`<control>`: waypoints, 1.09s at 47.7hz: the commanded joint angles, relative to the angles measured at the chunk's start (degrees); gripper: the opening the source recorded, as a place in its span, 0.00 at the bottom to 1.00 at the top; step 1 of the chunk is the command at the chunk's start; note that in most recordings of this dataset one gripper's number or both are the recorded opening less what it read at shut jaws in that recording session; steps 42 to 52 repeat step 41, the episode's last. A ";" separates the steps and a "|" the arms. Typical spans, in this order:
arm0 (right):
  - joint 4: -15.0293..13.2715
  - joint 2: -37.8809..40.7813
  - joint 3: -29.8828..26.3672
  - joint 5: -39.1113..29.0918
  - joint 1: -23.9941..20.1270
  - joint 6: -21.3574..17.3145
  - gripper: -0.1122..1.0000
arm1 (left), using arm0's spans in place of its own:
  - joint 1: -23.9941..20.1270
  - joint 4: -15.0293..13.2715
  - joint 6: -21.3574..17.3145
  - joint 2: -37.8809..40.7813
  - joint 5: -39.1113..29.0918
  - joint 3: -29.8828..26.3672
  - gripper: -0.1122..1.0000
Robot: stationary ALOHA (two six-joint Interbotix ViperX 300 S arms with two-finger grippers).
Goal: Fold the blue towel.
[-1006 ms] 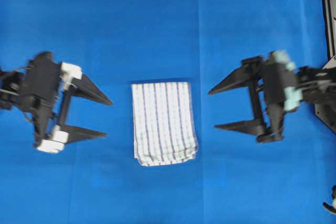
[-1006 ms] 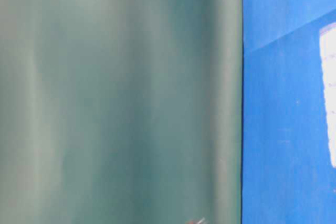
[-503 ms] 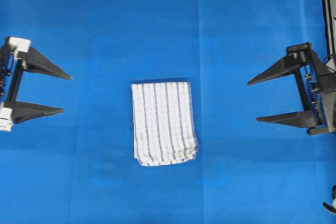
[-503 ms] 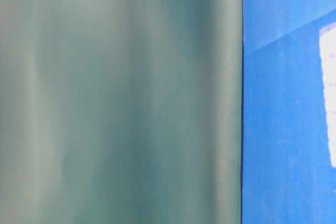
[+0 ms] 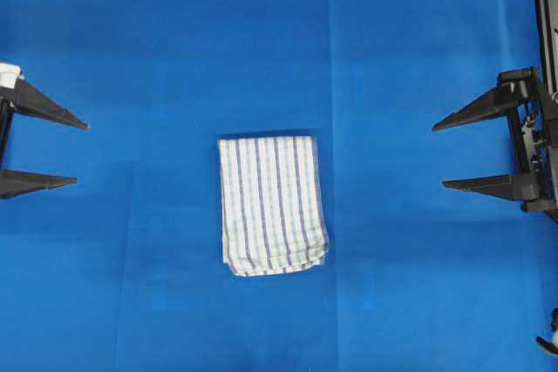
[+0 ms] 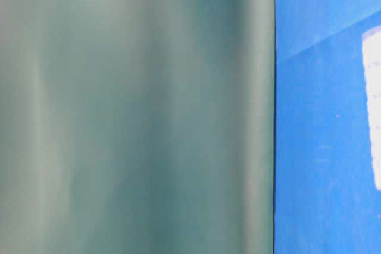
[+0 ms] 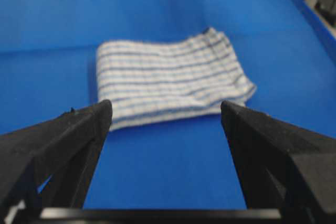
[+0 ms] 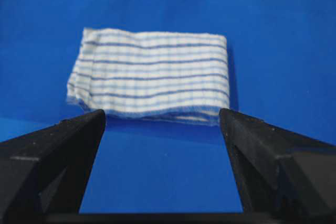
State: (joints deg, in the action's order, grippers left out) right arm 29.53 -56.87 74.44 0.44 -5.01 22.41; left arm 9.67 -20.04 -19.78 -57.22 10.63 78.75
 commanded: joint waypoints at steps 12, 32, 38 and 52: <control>0.09 1.85 0.09 2.55 0.09 0.00 0.93 | -0.09 0.09 0.09 0.18 0.18 0.53 0.82; -0.09 1.85 0.09 2.37 0.18 0.00 0.93 | -0.09 0.09 0.00 0.18 0.18 0.70 0.82; 0.09 1.85 0.09 2.37 0.18 0.00 0.93 | -0.18 0.09 0.00 0.00 0.18 0.70 0.82; -0.09 1.85 0.18 2.46 0.18 0.00 0.93 | -0.18 0.09 0.00 -0.18 0.18 0.70 0.82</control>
